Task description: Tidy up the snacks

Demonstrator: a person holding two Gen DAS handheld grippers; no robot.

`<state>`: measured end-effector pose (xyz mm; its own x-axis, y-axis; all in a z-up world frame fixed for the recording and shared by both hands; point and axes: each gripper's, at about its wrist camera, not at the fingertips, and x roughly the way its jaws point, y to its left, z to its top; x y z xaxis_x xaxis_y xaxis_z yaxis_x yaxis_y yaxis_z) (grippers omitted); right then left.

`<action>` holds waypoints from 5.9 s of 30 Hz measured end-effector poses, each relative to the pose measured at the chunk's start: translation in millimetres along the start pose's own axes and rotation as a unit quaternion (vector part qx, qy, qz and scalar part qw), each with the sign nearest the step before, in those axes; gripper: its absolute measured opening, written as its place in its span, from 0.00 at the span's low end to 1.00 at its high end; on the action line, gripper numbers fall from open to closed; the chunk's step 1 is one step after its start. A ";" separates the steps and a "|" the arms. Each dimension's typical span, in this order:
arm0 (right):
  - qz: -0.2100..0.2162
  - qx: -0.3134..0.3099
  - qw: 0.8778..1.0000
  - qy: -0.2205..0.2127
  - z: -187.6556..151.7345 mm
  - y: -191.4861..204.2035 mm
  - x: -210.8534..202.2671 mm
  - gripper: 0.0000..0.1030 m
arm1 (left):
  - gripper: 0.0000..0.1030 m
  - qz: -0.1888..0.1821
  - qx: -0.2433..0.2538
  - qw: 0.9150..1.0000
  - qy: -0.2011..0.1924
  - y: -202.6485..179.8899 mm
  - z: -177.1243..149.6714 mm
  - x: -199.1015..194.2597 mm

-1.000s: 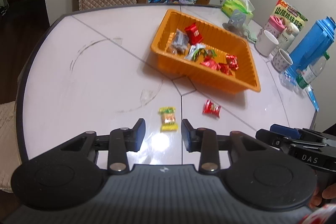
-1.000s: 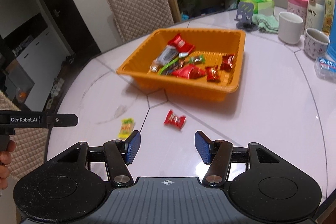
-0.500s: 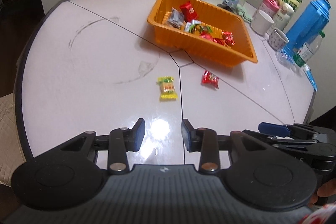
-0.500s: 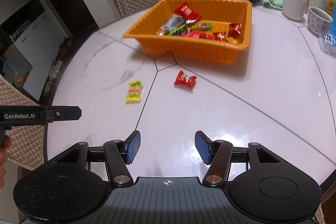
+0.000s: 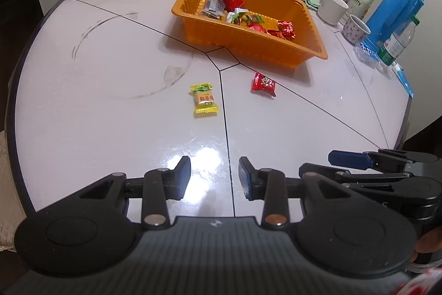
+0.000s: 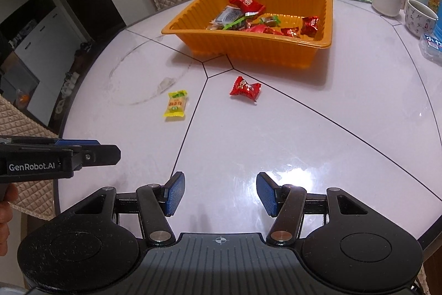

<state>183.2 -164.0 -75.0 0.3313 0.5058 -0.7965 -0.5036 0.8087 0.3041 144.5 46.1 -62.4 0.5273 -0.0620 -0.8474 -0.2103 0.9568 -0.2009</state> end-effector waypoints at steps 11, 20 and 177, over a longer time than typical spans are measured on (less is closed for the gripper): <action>-0.001 0.006 1.000 0.006 4.9 -7.5 9.6 0.56 | 0.33 0.005 0.000 1.000 0.001 -4.3 3.9 14.3; -0.001 0.009 1.000 0.010 12.0 -16.0 19.3 0.56 | 0.33 0.017 -0.010 1.000 -0.002 1.0 9.4 32.3; 0.024 -0.079 0.991 -0.107 167.5 -78.6 39.7 0.20 | 0.19 0.018 0.101 0.986 -0.129 -17.0 195.1 72.0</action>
<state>369.6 -157.2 -43.0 0.4569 0.6075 -0.6498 -0.6359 0.7339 0.2390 346.7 80.8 -24.1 0.7195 0.0228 -0.6941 -0.0784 0.9957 -0.0486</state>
